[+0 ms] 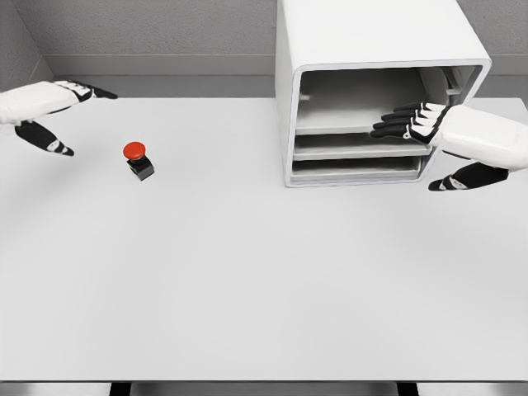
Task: Slide open multi-storey tabletop storage cabinets and put open load switch and slide close multi-storey tabletop storage cabinets
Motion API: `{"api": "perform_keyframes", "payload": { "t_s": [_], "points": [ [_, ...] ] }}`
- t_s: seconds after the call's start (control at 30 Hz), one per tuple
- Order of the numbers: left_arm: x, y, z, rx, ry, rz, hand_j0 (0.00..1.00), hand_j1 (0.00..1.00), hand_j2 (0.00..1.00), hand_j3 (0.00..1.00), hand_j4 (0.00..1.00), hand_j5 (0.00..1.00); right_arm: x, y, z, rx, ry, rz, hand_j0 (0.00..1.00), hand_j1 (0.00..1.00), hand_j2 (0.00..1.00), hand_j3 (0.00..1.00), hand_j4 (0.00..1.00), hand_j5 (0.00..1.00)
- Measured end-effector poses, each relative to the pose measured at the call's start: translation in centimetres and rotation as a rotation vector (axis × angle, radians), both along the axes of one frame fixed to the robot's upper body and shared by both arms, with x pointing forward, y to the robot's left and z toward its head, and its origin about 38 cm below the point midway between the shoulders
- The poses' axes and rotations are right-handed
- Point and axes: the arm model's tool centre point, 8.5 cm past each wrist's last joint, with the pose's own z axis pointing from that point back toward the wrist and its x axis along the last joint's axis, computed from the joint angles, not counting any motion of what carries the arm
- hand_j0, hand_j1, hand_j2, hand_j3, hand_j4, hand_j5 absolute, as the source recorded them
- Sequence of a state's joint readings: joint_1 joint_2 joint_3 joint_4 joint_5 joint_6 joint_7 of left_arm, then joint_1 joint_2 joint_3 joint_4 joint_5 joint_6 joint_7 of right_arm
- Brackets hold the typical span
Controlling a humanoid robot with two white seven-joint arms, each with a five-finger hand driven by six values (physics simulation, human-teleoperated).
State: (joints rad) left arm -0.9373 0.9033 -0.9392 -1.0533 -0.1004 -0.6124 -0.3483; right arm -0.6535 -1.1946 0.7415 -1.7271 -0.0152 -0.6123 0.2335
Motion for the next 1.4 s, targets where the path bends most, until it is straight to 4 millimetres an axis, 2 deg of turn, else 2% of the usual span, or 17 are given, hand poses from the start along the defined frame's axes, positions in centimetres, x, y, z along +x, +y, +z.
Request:
{"api": "perform_keyframes", "payload": {
  "t_s": [0.07, 0.2, 0.4, 0.57, 0.67, 0.8, 0.9, 1.0, 1.13, 1.4],
  "points": [
    [0.0, -1.3, -0.4, -0.004, 0.006, -0.032, 1.0, 1.0, 1.0, 1.0, 1.0, 1.0, 0.0, 0.0, 0.0, 0.0, 0.0, 0.0, 1.0, 1.0, 1.0, 1.0, 1.0, 1.0],
    [0.6, -2.9, 0.2, -0.001, -0.002, -0.068, 1.0, 1.0, 1.0, 1.0, 1.0, 1.0, 0.1, 0.1, 0.1, 0.01, -0.006, 0.001, 1.0, 1.0, 1.0, 1.0, 1.0, 1.0],
    [0.6, -3.0, -1.7, -0.044, 0.061, -0.054, 1.0, 1.0, 1.0, 1.0, 1.0, 1.0, 0.7, 2.5, -0.7, 0.087, -0.005, 0.043, 1.0, 1.0, 1.0, 1.0, 1.0, 1.0],
    [1.1, -3.2, -3.1, -0.065, 0.089, -0.033, 1.0, 1.0, 1.0, 1.0, 1.0, 1.0, 0.9, 3.2, -1.2, 0.13, -0.003, 0.051, 1.0, 1.0, 1.0, 1.0, 1.0, 1.0],
    [1.2, -3.6, -3.8, -0.064, 0.104, -0.036, 1.0, 1.0, 1.0, 1.0, 1.0, 1.0, 1.0, 3.0, -1.2, 0.124, -0.003, 0.044, 1.0, 1.0, 1.0, 1.0, 1.0, 1.0],
    [1.2, -4.1, -4.5, -0.057, 0.121, -0.046, 1.0, 1.0, 1.0, 1.0, 1.0, 1.0, 1.9, 0.8, -1.2, 0.091, 0.001, -0.023, 1.0, 1.0, 1.0, 1.0, 1.0, 1.0],
    [1.1, -4.6, -5.0, -0.051, 0.134, -0.055, 1.0, 1.0, 1.0, 1.0, 1.0, 1.0, 1.7, 1.1, -1.0, 0.088, -0.003, -0.01, 1.0, 1.0, 1.0, 1.0, 1.0, 1.0],
    [1.1, -5.3, -5.5, -0.046, 0.144, -0.07, 1.0, 1.0, 1.0, 1.0, 1.0, 1.0, 1.8, 1.5, 0.2, 0.069, -0.03, 0.01, 1.0, 1.0, 1.0, 1.0, 1.0, 1.0],
    [1.3, -6.1, -5.7, -0.043, 0.148, -0.087, 1.0, 1.0, 1.0, 1.0, 1.0, 1.0, 1.8, 1.5, 0.3, 0.068, -0.021, 0.011, 1.0, 1.0, 1.0, 1.0, 1.0, 1.0],
    [1.6, -6.2, -6.4, -0.025, 0.166, -0.079, 1.0, 1.0, 1.0, 1.0, 1.0, 1.0, 1.7, 0.8, 1.0, 0.083, -0.021, -0.002, 1.0, 1.0, 1.0, 1.0, 1.0, 1.0]
  ]
}}
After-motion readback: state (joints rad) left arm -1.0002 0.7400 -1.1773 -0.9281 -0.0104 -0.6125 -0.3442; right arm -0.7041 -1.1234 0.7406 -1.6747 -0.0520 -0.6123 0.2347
